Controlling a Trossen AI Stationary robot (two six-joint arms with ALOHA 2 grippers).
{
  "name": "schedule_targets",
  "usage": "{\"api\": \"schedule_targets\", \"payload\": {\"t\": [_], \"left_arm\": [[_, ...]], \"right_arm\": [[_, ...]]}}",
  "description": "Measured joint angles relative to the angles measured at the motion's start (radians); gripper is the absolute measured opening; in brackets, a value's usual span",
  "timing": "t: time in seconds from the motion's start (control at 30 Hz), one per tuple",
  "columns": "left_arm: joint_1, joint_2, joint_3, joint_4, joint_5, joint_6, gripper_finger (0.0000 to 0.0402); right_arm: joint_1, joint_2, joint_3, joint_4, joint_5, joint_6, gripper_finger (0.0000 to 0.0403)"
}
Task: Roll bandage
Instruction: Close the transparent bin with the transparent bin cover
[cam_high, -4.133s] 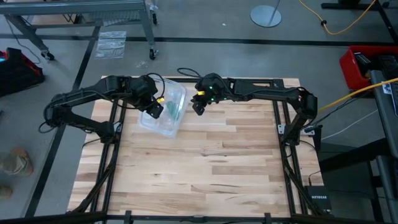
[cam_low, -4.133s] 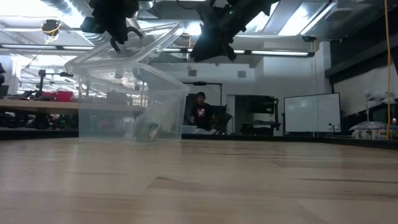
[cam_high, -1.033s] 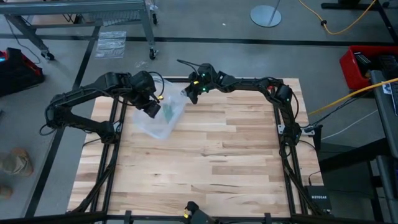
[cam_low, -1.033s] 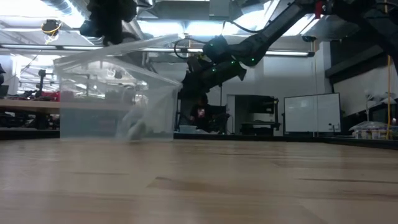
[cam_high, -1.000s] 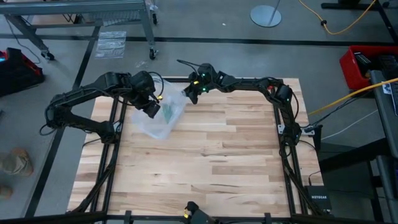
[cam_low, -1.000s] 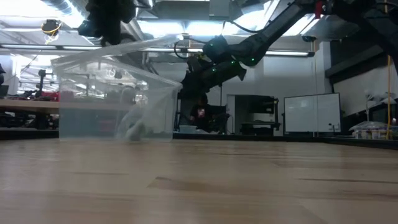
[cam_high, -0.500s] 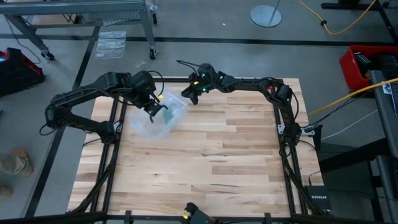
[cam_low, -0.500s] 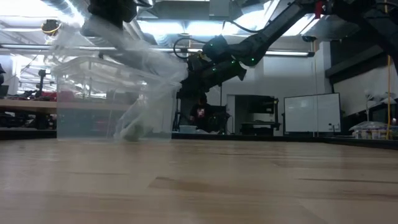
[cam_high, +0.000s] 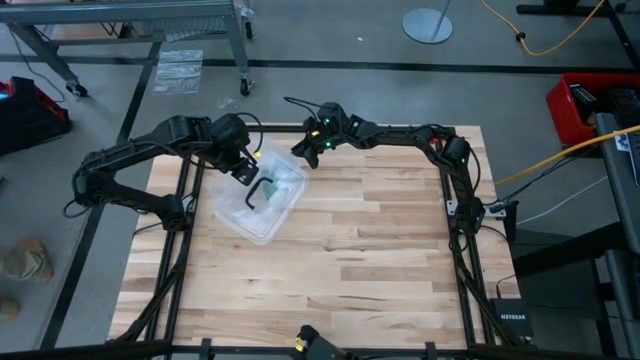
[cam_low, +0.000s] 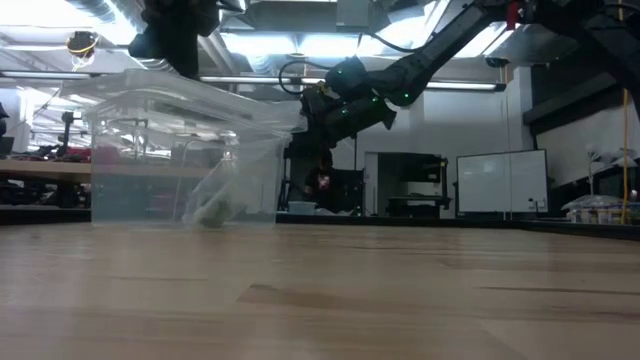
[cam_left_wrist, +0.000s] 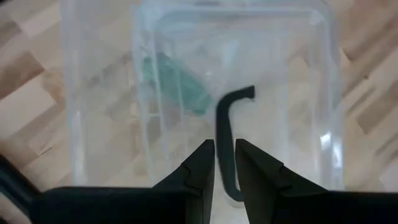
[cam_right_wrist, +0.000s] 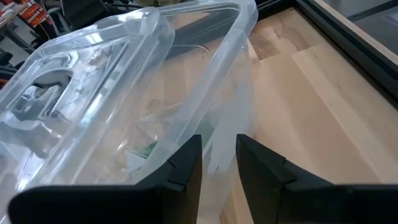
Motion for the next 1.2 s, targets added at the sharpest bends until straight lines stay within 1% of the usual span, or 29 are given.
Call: {"api": "schedule_targets", "payload": {"t": [0.1,0.27,0.33,0.4,0.5,0.57,0.67,0.77,0.87,0.97,1.1,1.2], "left_arm": [[0.0,-0.003,0.0,0.0,-0.016,-0.009,0.0053],[-0.002,-0.033,0.0,0.006,-0.024,-0.017,0.0013],[-0.008,-0.052,0.0,0.027,-0.058,-0.02,0.0004],[-0.012,-0.083,0.0,0.032,-0.095,-0.02,0.0005],[-0.013,-0.135,0.0,0.014,-0.148,-0.021,0.0002],[-0.013,-0.167,0.0,-0.01,-0.213,-0.051,0.0002],[-0.012,-0.192,0.0,-0.055,-0.293,-0.097,0.0001],[-0.012,-0.19,-0.001,-0.119,-0.317,-0.108,0.0001],[-0.011,-0.185,-0.033,-0.148,-0.34,-0.118,0.0001],[0.002,-0.185,-0.086,-0.152,-0.363,-0.117,0.0001],[0.039,-0.185,-0.161,-0.153,-0.366,-0.066,0.0],[0.073,-0.186,-0.202,-0.137,-0.366,-0.04,0.0]], "right_arm": [[0.0,0.0,0.0,0.0,0.0,0.027,0.0104],[-0.029,-0.012,0.0,-0.003,0.002,0.071,0.0104],[-0.051,-0.03,0.0,-0.007,0.002,0.08,0.0104],[-0.07,-0.057,0.0,-0.039,0.002,0.08,0.0104],[-0.09,-0.098,0.0,-0.133,0.003,0.076,0.0104],[-0.085,-0.123,0.0,-0.203,0.003,0.047,0.0104],[-0.042,-0.146,0.0,-0.284,0.003,-0.001,0.0104],[0.016,-0.156,0.0,-0.325,0.018,-0.027,0.0104],[0.069,-0.172,0.0,-0.354,0.047,-0.031,0.0104],[0.115,-0.204,0.0,-0.409,0.112,-0.051,0.0104],[0.178,-0.249,0.0,-0.499,0.21,-0.079,0.0104],[0.223,-0.277,0.0,-0.534,0.276,-0.081,0.0104]]}}
